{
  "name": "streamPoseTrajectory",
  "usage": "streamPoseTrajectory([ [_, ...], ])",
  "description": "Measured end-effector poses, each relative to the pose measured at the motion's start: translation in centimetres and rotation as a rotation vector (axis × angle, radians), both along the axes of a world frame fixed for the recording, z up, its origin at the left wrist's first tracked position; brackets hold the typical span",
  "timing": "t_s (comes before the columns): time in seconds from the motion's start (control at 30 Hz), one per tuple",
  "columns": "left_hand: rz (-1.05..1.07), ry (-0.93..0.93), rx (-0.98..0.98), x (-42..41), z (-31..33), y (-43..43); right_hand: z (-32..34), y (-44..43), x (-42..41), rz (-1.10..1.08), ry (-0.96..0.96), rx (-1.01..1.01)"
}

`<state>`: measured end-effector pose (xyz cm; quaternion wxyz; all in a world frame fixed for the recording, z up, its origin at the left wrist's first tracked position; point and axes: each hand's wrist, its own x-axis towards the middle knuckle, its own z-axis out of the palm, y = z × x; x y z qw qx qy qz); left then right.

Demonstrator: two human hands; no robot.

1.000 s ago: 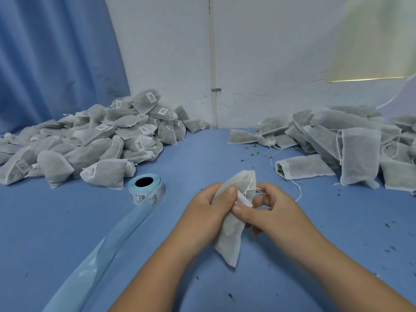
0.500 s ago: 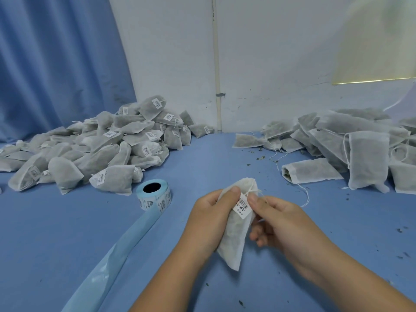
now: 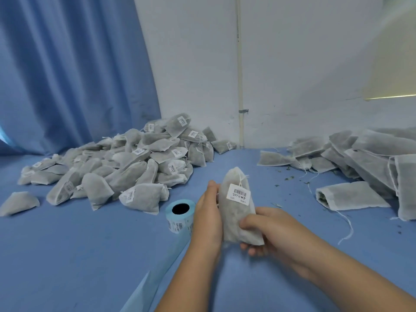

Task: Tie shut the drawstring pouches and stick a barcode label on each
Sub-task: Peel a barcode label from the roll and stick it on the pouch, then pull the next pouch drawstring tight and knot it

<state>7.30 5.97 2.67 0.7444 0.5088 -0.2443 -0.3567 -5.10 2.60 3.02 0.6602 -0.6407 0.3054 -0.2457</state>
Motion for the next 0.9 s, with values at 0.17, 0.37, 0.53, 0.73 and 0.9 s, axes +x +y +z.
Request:
streamPoseTrajectory([
  [0.17,0.205,0.166,-0.125,3.1,-0.1,-0.4,0.7,-2.6,4.0,-0.077,0.023,0.038],
  [0.37,0.461,0.177,-0.285,4.6,0.0,0.0,4.6,-5.3,11.9,-0.092,0.065,0.025],
  [0.53,0.465,0.116,-0.303,4.8,0.3,0.1,11.1,-7.4,18.4,-0.033,-0.35,0.129],
  [0.73,0.44,0.113,-0.285,5.0,0.4,0.2,8.5,-8.1,19.5,-0.172,-0.31,0.164],
  [0.9,0.384,0.076,-0.256,4.4,0.4,0.4,4.0,-7.8,16.5,-0.187,-0.17,0.135],
])
